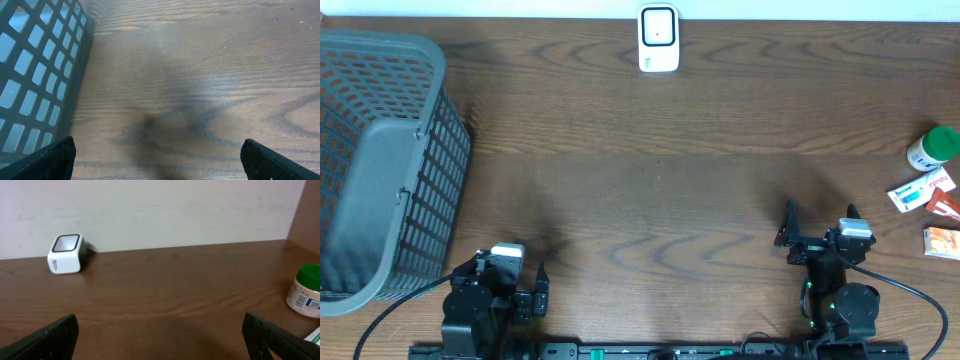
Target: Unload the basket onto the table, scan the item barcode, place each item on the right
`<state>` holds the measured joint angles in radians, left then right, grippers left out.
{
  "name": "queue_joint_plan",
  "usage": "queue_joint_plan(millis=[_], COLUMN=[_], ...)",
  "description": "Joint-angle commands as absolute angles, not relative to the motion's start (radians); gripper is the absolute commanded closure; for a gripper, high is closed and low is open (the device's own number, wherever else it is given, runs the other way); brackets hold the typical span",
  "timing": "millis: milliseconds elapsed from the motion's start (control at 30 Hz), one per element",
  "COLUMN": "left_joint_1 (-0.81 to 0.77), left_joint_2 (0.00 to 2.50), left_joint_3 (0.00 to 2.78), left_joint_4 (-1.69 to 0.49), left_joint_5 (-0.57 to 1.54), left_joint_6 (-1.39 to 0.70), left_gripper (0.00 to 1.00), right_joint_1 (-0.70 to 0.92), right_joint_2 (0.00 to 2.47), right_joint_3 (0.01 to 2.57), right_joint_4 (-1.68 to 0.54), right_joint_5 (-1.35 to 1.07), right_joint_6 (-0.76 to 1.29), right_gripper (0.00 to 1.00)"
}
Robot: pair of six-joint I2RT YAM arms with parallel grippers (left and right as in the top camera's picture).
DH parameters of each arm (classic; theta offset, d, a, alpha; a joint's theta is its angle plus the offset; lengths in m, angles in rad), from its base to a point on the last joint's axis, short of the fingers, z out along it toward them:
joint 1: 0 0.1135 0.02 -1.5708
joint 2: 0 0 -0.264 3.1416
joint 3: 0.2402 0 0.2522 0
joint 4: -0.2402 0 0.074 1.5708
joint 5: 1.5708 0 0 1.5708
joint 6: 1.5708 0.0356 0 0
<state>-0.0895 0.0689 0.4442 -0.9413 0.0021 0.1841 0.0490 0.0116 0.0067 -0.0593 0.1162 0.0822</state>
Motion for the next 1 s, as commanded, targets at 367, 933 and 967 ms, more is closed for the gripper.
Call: queue_joint_plan(millis=[367, 933, 967], left_joint_1=[-0.085, -0.083, -0.083], left_joint_2=[0.063, 0.06, 0.059], left_joint_3=[0.442, 0.173, 0.142], left_joint_4=[-0.942, -0.196, -0.139], left_joint_5=[0.008, 0.034, 0.033], left_joint_6=[0.194, 0.19, 0.19], left_gripper=[0.01, 0.01, 0.01], right_joint_1=[0.043, 0.043, 0.043], right_joint_2=[0.005, 0.005, 0.005], right_joint_3=[0.006, 0.006, 0.006], right_joint_4=[-0.064, -0.064, -0.064], right_joint_5=[0.116, 0.116, 0.116], right_joint_6=[0.066, 0.066, 0.066], right_gripper=[0.01, 0.01, 0.01])
